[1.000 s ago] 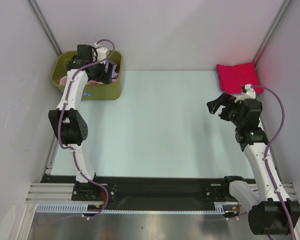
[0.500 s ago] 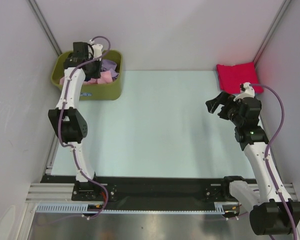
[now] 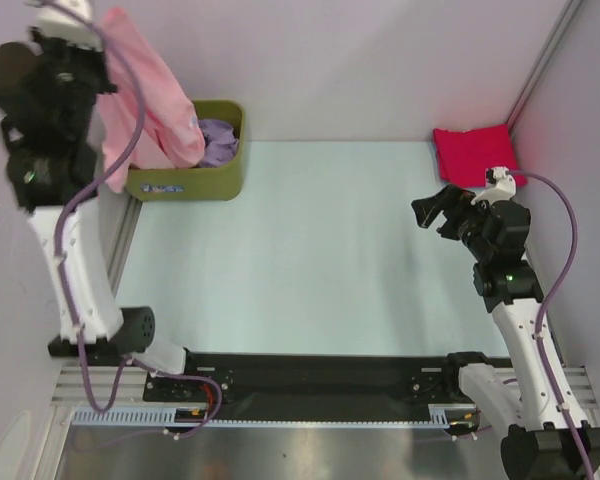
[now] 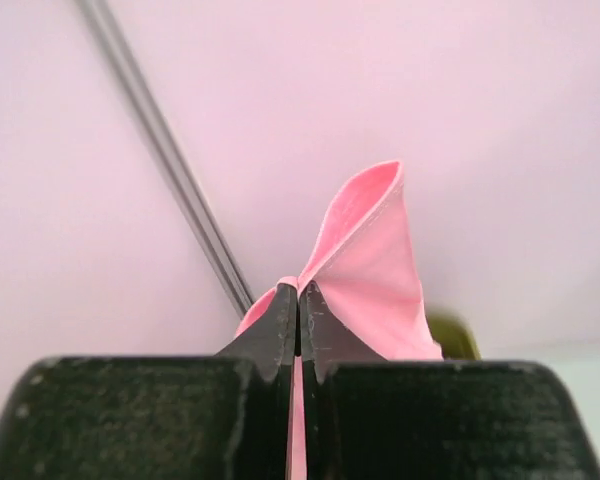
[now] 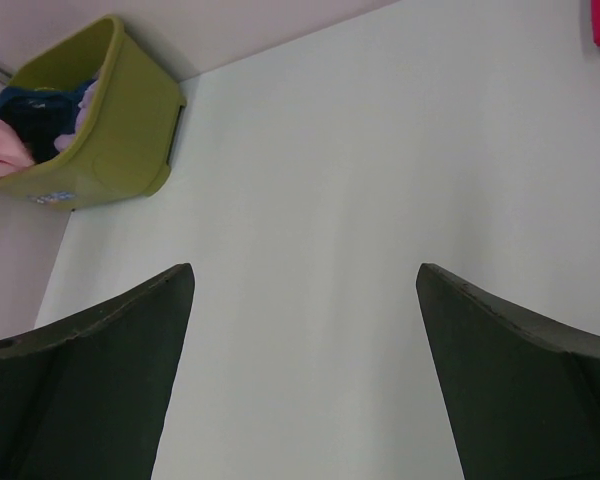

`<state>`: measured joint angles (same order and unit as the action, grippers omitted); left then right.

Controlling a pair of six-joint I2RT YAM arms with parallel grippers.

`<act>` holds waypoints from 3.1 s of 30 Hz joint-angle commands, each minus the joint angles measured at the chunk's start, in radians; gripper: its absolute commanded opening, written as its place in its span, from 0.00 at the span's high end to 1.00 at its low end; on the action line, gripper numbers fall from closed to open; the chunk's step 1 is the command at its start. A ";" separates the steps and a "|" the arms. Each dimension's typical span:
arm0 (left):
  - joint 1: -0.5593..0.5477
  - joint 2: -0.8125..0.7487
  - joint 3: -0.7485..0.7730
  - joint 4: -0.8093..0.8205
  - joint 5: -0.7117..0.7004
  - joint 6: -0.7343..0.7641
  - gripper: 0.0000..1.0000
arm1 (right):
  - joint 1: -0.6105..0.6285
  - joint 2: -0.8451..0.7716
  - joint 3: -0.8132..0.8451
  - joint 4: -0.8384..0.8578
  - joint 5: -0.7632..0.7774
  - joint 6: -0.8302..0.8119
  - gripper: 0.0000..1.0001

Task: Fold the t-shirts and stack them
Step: Move the tshirt to the center of the board, then flatten the tshirt out

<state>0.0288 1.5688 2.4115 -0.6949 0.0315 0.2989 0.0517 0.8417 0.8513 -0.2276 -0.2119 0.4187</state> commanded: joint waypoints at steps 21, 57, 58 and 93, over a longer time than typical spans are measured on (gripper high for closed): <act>-0.234 -0.272 -0.558 0.025 0.619 -0.222 1.00 | 0.043 -0.174 -0.007 -0.099 0.009 0.075 0.00; -0.458 -0.406 -1.604 -0.214 0.219 0.227 0.13 | 0.757 0.810 0.084 0.020 0.073 0.496 0.32; -0.461 -0.403 -1.624 -0.194 0.206 0.221 0.15 | 0.758 0.827 0.089 0.025 0.071 0.500 0.34; -1.098 -0.239 -1.532 0.077 0.061 0.296 0.11 | 0.145 0.155 -0.204 -0.354 0.091 0.304 1.00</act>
<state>-1.0012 1.2556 0.8989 -0.6834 0.1825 0.5255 0.2317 1.0168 0.6441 -0.5812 -0.0784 0.7399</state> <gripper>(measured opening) 0.889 0.022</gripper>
